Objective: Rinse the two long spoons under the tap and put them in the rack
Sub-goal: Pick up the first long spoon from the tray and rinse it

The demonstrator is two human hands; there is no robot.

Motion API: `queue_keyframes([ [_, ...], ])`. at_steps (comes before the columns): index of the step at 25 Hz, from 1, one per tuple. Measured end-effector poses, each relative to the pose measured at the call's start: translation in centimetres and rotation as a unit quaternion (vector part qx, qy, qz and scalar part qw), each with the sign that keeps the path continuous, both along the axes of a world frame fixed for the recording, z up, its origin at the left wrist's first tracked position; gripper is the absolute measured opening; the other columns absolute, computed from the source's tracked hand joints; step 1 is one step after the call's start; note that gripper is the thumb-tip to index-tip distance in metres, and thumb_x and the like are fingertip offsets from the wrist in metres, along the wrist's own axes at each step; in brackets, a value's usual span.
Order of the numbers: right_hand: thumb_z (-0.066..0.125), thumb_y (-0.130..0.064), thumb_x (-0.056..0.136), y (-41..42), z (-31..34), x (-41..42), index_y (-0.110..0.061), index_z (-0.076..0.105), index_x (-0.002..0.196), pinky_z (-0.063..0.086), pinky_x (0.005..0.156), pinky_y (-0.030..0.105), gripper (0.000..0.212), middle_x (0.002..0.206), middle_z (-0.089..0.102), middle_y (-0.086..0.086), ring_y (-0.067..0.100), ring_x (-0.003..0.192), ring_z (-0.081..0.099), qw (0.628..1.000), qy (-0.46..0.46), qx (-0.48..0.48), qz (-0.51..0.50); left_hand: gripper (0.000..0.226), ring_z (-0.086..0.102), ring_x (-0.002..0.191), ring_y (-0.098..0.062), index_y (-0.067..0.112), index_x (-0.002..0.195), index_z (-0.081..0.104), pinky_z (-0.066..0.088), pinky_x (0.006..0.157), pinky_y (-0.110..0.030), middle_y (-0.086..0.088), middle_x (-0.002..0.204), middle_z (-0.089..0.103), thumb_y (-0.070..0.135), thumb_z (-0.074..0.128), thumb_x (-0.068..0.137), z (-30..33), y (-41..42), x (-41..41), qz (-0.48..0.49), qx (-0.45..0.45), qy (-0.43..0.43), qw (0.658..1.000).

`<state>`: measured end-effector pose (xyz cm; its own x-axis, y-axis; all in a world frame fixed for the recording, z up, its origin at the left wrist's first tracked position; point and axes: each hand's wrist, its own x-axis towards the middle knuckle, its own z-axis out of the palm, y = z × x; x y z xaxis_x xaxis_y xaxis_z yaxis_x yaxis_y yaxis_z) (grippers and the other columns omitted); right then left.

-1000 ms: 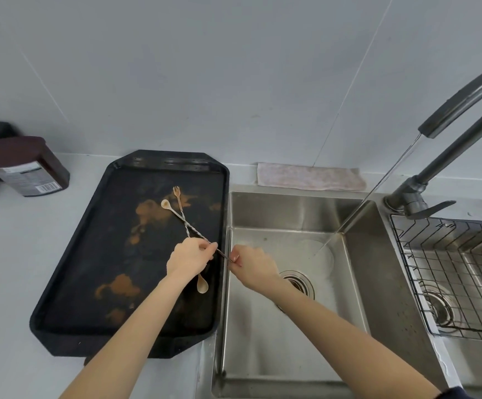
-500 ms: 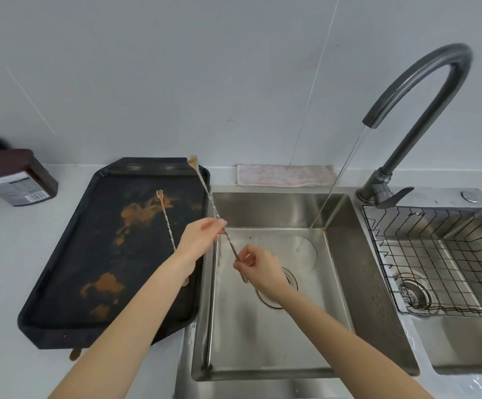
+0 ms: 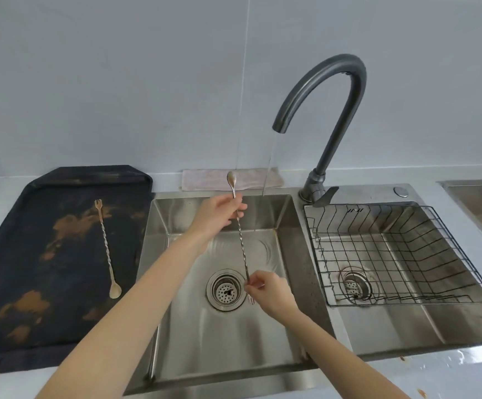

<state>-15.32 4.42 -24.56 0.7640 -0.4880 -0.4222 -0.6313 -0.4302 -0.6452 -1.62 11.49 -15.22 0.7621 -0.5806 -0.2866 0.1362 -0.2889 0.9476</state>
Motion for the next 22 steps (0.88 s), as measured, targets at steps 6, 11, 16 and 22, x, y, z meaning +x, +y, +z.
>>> queue_keyframes([
  [6,0.058,-0.03,0.086,-5.7,-0.3,-0.8,-0.017,0.066,0.095,0.052,0.085,0.034,0.018,0.105,0.071,0.002,0.023,0.101,0.063,1.0,0.011,-0.01,-0.005,0.018,0.062,0.082,-0.003,0.031,0.083,0.057,0.044,0.074,-0.017,0.008,0.093,0.065,0.023,0.045,0.093,1.6,-5.5,-0.5,0.008,-0.02,-0.018,1.0],
  [11,0.057,-0.029,0.087,-7.8,-0.8,-0.2,-0.017,0.066,0.094,0.053,0.08,0.034,0.017,0.102,0.072,0.001,0.021,0.095,0.065,1.0,0.01,0.005,0.021,0.023,0.06,0.075,-0.003,0.013,0.111,0.061,0.044,0.07,-0.016,0.003,0.09,0.063,0.02,0.052,0.091,2.3,-8.3,0.5,0.065,-0.021,-0.026,0.997],
  [16,0.059,-0.027,0.086,-7.8,-0.9,-0.5,-0.02,0.068,0.091,0.054,0.079,0.033,0.013,0.097,0.073,-0.001,0.019,0.092,0.066,1.0,-0.012,0.013,0.026,0.021,0.056,0.073,-0.006,0.011,0.109,0.06,0.047,0.06,-0.01,0.003,0.087,0.059,0.013,0.055,0.089,1.2,-9.2,1.2,0.081,-0.012,-0.042,0.996],
  [22,0.06,-0.027,0.085,-7.1,-0.3,-1.8,-0.023,0.068,0.083,0.056,0.081,0.035,0.009,0.078,0.066,-0.007,0.016,0.086,0.067,0.999,-0.038,0.003,0.036,0.011,0.058,0.053,0.002,0.02,0.08,0.06,0.045,0.058,-0.016,0.004,0.07,0.061,0.015,0.055,0.089,-0.4,-9.7,0.7,0.084,0.0,-0.061,0.995],
])
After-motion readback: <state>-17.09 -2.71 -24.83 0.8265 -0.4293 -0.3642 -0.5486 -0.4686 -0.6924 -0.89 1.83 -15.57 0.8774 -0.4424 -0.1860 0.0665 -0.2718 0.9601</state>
